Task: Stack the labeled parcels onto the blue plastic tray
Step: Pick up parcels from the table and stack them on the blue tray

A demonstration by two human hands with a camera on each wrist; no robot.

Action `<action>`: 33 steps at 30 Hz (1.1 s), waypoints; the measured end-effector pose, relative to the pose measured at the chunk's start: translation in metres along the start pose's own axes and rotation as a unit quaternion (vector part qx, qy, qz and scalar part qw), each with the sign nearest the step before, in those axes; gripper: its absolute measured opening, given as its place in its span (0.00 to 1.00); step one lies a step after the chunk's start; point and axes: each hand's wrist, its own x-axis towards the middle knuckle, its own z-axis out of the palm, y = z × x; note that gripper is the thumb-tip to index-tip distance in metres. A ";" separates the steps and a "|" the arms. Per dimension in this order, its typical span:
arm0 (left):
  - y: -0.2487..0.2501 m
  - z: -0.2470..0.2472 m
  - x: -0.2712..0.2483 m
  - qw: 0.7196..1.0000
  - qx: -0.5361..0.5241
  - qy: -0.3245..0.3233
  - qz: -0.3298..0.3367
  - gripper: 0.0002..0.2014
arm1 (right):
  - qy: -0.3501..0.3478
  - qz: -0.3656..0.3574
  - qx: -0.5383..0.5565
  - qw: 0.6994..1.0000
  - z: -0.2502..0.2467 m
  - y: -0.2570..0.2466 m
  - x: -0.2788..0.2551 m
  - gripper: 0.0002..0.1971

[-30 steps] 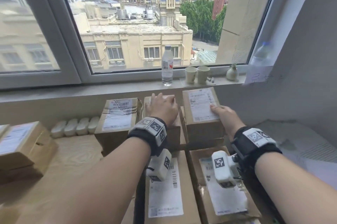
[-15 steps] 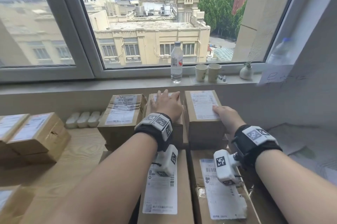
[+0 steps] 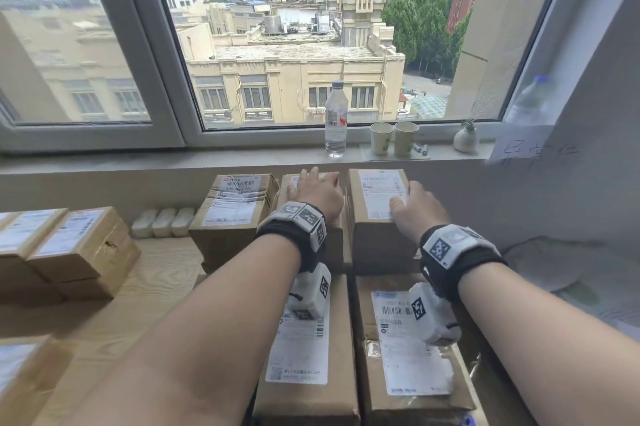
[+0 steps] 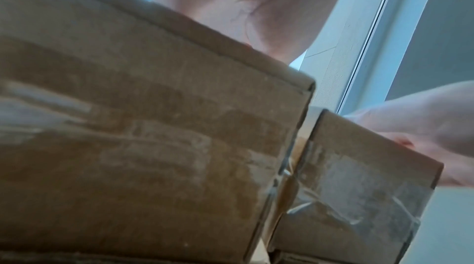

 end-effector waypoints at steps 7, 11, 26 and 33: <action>0.001 -0.010 -0.023 0.999 0.035 0.038 0.006 0.24 | 0.029 -0.163 -0.151 0.974 -0.002 -0.031 -0.022 0.26; -0.014 -0.020 -0.041 0.998 0.038 0.050 -0.023 0.24 | 0.012 -0.216 -0.130 0.968 0.006 -0.045 -0.038 0.23; -0.106 -0.051 -0.110 0.990 0.033 0.115 -0.078 0.23 | -0.012 -0.318 -0.101 0.943 0.041 -0.123 -0.100 0.23; -0.178 -0.064 -0.156 0.986 0.036 0.119 -0.110 0.23 | -0.030 -0.347 -0.106 0.931 0.083 -0.175 -0.149 0.22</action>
